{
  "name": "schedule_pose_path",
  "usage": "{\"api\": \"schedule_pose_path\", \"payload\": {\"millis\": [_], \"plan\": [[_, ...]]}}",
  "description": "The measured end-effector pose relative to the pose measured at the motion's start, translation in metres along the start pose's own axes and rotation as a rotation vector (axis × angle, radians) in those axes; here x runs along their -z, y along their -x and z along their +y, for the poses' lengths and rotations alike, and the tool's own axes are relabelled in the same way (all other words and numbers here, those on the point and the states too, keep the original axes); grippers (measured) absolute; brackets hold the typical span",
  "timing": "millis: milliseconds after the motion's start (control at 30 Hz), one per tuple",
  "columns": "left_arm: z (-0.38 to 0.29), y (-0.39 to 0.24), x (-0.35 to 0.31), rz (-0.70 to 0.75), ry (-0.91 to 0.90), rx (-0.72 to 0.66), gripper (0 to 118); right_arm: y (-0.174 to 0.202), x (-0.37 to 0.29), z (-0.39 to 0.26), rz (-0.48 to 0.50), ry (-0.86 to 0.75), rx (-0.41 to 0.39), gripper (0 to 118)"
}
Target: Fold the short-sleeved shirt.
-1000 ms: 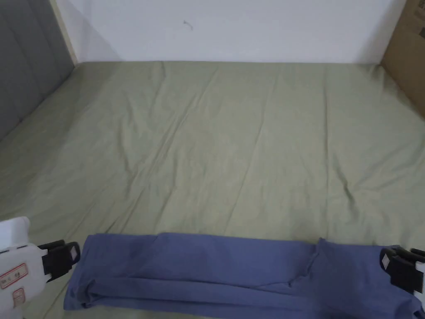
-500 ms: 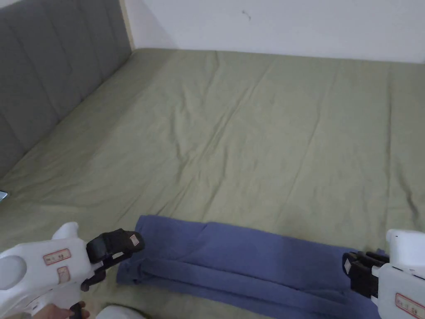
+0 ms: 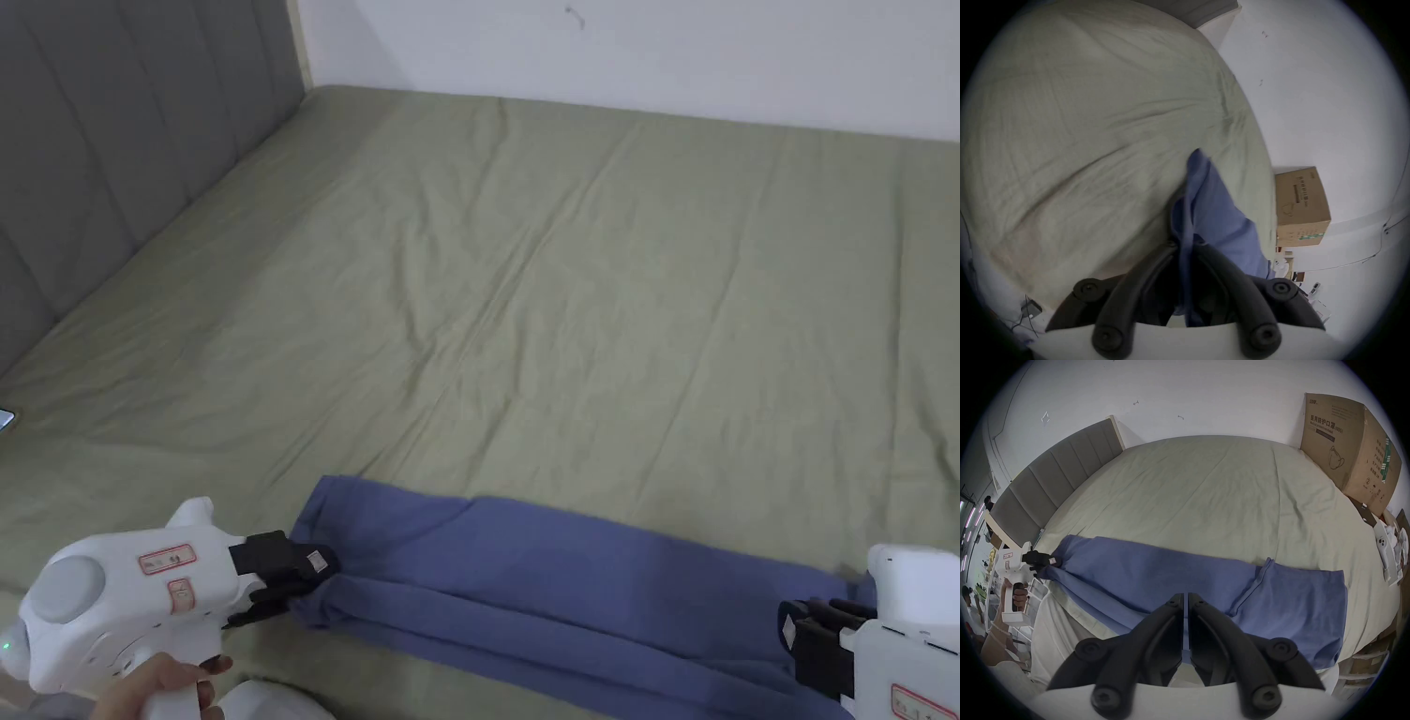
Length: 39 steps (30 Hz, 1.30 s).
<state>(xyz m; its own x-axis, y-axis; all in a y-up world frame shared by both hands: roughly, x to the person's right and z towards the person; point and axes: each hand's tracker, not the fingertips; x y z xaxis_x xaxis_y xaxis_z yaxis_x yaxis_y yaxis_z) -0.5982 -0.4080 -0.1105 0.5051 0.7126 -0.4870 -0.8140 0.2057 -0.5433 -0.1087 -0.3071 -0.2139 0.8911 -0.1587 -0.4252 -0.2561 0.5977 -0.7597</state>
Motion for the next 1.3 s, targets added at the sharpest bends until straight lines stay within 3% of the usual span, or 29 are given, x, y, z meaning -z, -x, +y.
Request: {"api": "schedule_pose_path", "payload": {"millis": [100,267,500,667,733,767,800,833,867,900,967,1067,1100,1133,1167,1200,1300], "plan": [[0.010,0.001,0.000,-0.019,0.034,-0.016,6,-0.005,0.002,-0.004,0.005,0.017,0.037,4],[0.015,-0.055,-0.032,-0.053,-0.021,0.137,6,-0.026,-0.007,-0.009,-0.006,-0.001,0.089,4],[-0.036,-0.211,-0.028,-0.127,0.018,0.592,6,-0.071,-0.028,-0.018,-0.041,-0.059,0.189,4],[-0.114,-0.283,0.036,-0.195,0.203,0.868,6,-0.102,-0.046,-0.035,-0.086,-0.094,0.293,4],[-0.140,-0.289,0.075,-0.145,0.298,0.936,6,-0.115,-0.052,-0.043,-0.099,-0.101,0.348,4],[-0.154,-0.291,0.094,-0.099,0.338,0.962,17,-0.122,-0.055,-0.048,-0.103,-0.098,0.368,4],[-0.164,-0.289,0.107,-0.082,0.358,0.992,37,-0.125,-0.058,-0.052,-0.109,-0.102,0.379,4],[-0.173,-0.284,0.120,-0.074,0.367,0.979,67,-0.130,-0.062,-0.057,-0.118,-0.109,0.393,4],[-0.176,-0.280,0.135,-0.048,0.406,0.964,105,-0.135,-0.066,-0.062,-0.128,-0.108,0.401,4],[-0.177,-0.276,0.144,0.027,0.418,0.942,112,-0.140,-0.069,-0.066,-0.137,-0.107,0.410,4],[-0.165,-0.270,0.139,0.053,0.351,0.861,96,-0.146,-0.074,-0.073,-0.157,-0.107,0.435,4],[-0.143,-0.265,0.118,-0.007,0.291,0.740,91,-0.155,-0.079,-0.081,-0.158,-0.109,0.477,4],[-0.136,-0.263,0.109,-0.028,0.266,0.712,82,-0.157,-0.079,-0.082,-0.155,-0.109,0.488,4],[-0.131,-0.262,0.100,-0.056,0.238,0.684,59,-0.158,-0.078,-0.083,-0.153,-0.107,0.492,4],[-0.128,-0.259,0.095,-0.052,0.209,0.685,13,-0.157,-0.077,-0.083,-0.157,-0.107,0.494,4],[-0.127,-0.257,0.094,-0.039,0.204,0.695,1,-0.157,-0.076,-0.082,-0.159,-0.107,0.494,4],[-0.135,-0.249,0.114,0.101,0.215,0.745,1,-0.154,-0.073,-0.080,-0.146,-0.113,0.491,4]]}}
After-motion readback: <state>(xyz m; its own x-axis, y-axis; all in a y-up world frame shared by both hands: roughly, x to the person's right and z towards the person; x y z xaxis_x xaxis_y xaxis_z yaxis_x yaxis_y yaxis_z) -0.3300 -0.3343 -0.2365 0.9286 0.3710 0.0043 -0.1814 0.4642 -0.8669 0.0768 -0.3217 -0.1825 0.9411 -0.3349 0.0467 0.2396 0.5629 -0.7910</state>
